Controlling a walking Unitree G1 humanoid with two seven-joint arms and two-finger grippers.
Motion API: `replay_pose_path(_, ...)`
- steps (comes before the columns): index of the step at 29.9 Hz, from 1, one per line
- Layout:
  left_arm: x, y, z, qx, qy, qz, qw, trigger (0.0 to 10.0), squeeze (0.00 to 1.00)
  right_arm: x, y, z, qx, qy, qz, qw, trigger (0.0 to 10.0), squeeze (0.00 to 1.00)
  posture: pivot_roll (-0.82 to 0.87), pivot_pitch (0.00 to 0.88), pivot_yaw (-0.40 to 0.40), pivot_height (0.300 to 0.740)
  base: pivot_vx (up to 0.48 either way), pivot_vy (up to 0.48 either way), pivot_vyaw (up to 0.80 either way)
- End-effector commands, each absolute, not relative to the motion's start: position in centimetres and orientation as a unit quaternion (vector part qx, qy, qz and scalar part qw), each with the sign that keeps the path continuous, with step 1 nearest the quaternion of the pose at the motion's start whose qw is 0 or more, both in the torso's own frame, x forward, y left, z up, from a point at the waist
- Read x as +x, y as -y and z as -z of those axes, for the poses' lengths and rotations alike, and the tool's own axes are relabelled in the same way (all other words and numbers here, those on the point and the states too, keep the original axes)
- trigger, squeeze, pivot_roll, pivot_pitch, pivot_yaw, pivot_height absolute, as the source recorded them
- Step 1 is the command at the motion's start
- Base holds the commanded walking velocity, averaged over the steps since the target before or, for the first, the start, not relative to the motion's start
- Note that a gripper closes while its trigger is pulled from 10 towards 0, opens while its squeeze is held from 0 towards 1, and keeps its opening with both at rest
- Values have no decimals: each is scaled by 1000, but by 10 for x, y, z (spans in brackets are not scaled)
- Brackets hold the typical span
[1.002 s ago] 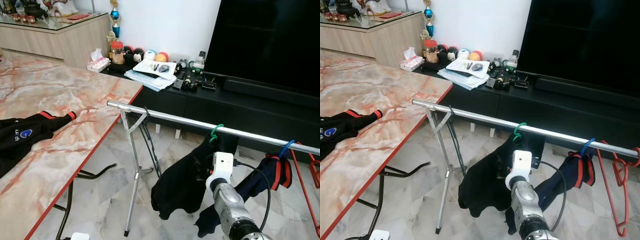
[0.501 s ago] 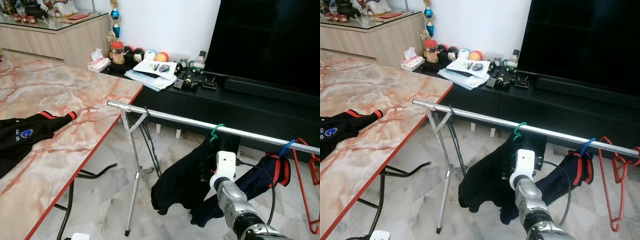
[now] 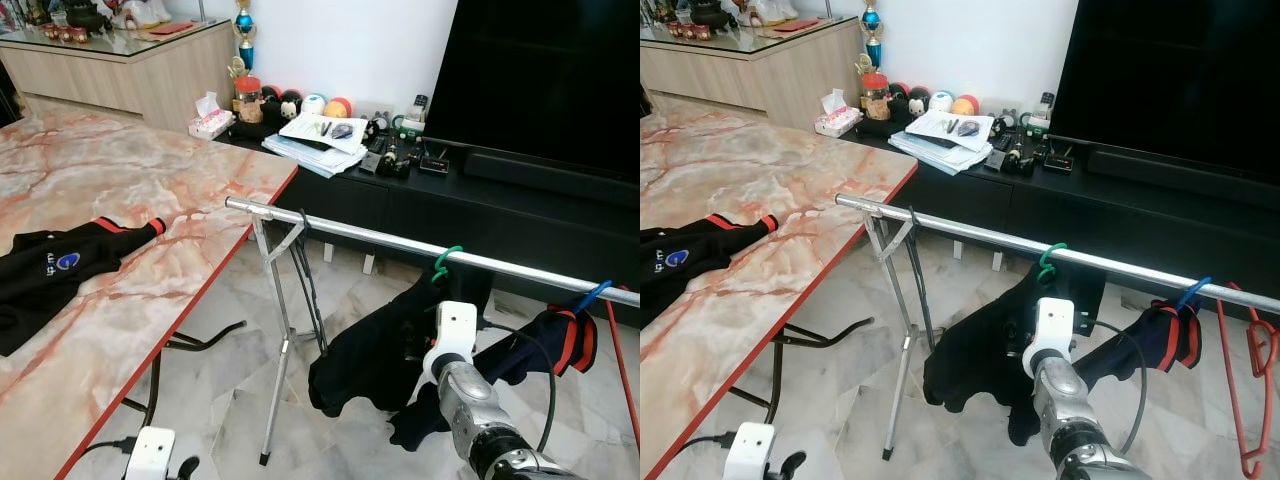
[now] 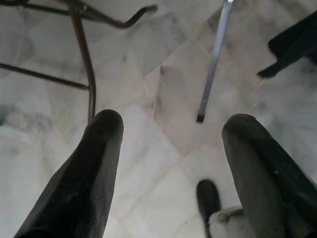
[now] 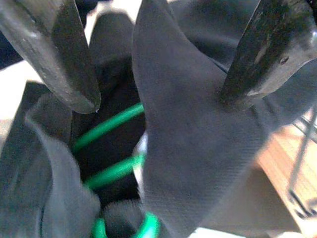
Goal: Hang hanger
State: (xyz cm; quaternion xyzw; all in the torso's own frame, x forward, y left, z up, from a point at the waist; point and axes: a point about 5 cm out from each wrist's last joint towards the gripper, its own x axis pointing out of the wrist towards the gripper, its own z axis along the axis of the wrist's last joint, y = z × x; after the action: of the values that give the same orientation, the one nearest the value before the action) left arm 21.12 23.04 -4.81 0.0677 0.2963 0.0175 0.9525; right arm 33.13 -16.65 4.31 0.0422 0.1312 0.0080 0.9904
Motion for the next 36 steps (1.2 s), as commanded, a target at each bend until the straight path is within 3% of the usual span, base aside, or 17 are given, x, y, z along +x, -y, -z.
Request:
replay_pose_path(1, 209, -231, 48, 61, -291, -26, 955, 10000, 0, 322, 163, -37, 37, -120, -23, 992, 10000, 0, 215, 35, -35, 740, 0, 0, 0)
replay_pose_path(14, 200, -227, 51, 40, -278, -45, 959, 10000, 0, 263, 157, -31, 30, -48, -26, 998, 10000, 0, 176, 0, -49, 740, 0, 0, 0)
replay_pose_path(36, 161, -237, 73, 24, -372, -62, 926, 10000, 0, 254, 174, -30, 70, -85, 56, 992, 10000, 0, 158, 0, -14, 740, 0, 0, 0)
